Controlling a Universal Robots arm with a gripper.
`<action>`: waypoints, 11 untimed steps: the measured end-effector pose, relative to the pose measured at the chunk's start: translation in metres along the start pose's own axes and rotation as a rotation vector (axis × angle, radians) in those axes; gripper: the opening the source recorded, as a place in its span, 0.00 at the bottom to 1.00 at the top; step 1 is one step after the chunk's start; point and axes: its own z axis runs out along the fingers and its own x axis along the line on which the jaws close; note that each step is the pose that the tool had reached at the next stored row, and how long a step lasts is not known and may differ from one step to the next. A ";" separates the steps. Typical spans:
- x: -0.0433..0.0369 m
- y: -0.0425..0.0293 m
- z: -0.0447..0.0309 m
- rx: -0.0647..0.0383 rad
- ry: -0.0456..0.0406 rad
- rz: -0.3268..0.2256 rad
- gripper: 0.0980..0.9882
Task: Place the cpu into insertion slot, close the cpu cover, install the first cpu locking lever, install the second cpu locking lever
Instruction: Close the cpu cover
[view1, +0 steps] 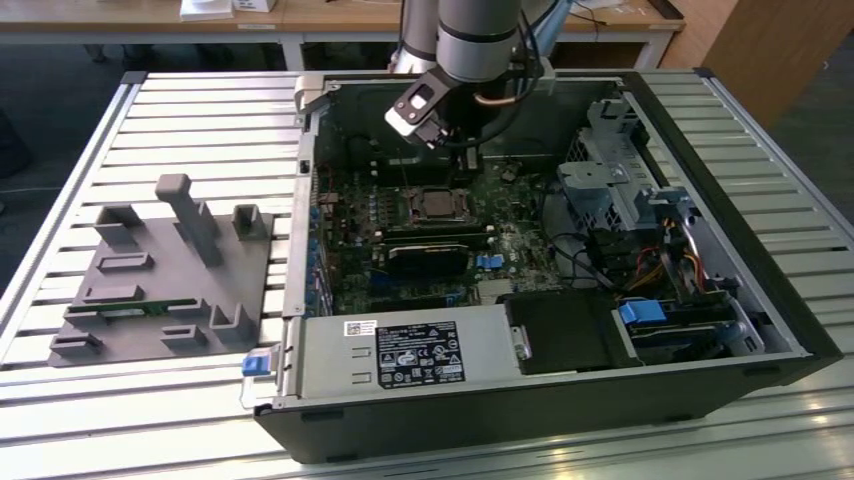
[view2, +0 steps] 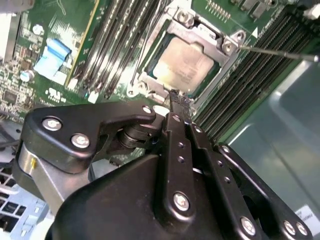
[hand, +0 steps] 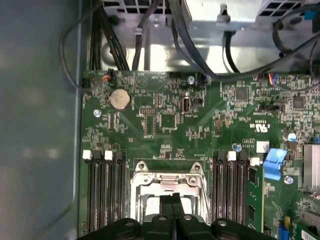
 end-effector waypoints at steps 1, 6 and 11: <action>0.0000 -0.0009 0.0016 0.000 0.0000 0.000 0.01; -0.0002 -0.0041 0.0105 0.000 0.0001 0.000 0.01; -0.0003 -0.0065 0.0143 0.000 0.0000 0.000 0.01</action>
